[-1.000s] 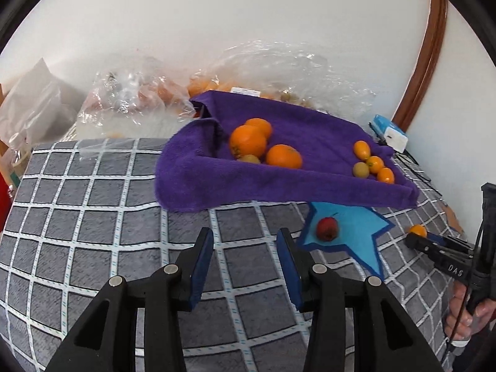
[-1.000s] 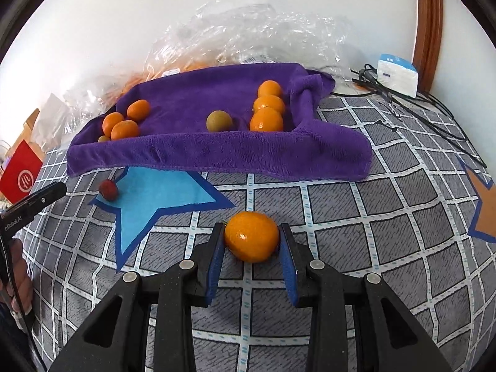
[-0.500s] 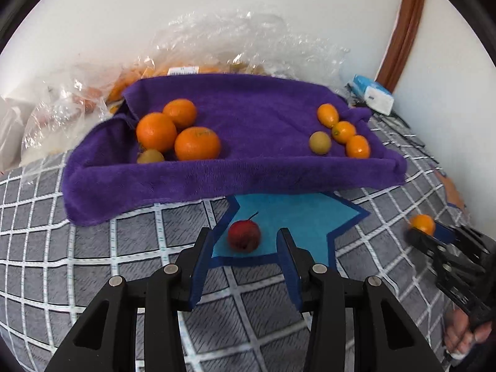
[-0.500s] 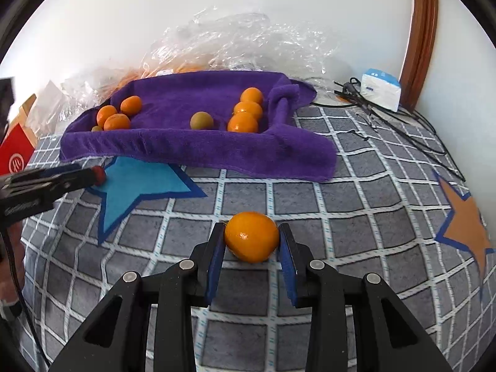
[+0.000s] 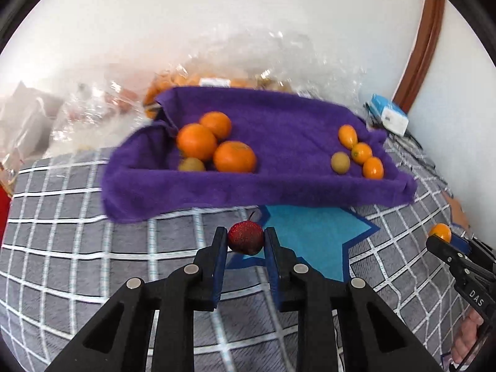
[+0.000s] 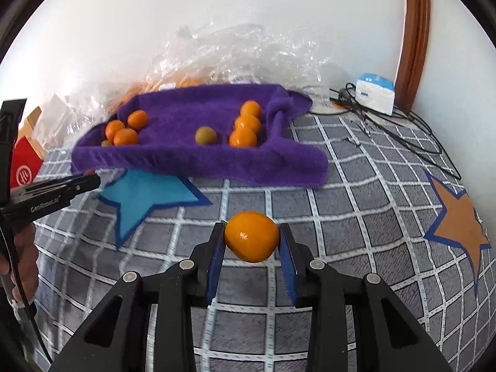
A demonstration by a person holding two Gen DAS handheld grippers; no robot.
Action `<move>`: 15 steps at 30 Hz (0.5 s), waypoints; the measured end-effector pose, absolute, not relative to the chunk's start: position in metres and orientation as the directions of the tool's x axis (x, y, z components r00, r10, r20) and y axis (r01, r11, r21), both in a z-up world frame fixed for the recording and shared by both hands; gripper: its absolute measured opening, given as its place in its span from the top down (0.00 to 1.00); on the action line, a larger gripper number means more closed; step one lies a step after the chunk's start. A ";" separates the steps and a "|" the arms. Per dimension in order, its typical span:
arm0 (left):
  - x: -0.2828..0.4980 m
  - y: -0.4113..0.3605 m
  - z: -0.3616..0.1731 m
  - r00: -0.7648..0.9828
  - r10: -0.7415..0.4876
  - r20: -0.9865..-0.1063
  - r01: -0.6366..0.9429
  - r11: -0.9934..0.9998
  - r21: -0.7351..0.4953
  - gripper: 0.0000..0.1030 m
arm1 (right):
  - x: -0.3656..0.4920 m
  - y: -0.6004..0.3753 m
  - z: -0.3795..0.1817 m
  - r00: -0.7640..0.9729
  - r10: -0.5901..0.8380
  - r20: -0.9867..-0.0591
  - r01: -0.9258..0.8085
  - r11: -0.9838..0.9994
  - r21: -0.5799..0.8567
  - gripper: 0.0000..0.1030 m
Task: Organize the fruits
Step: 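Carry the orange and the strawberry over the purple towel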
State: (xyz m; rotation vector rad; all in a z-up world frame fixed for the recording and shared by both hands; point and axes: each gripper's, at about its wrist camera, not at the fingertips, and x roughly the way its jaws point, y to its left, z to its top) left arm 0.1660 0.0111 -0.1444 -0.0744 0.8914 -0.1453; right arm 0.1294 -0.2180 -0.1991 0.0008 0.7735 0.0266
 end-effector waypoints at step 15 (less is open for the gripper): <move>0.155 0.054 -0.079 0.716 -0.116 -0.689 0.006 0.987 -0.159 0.78 | 0.155 -0.201 -0.149 0.729 0.035 -0.684 -0.002 0.999 0.049 0.67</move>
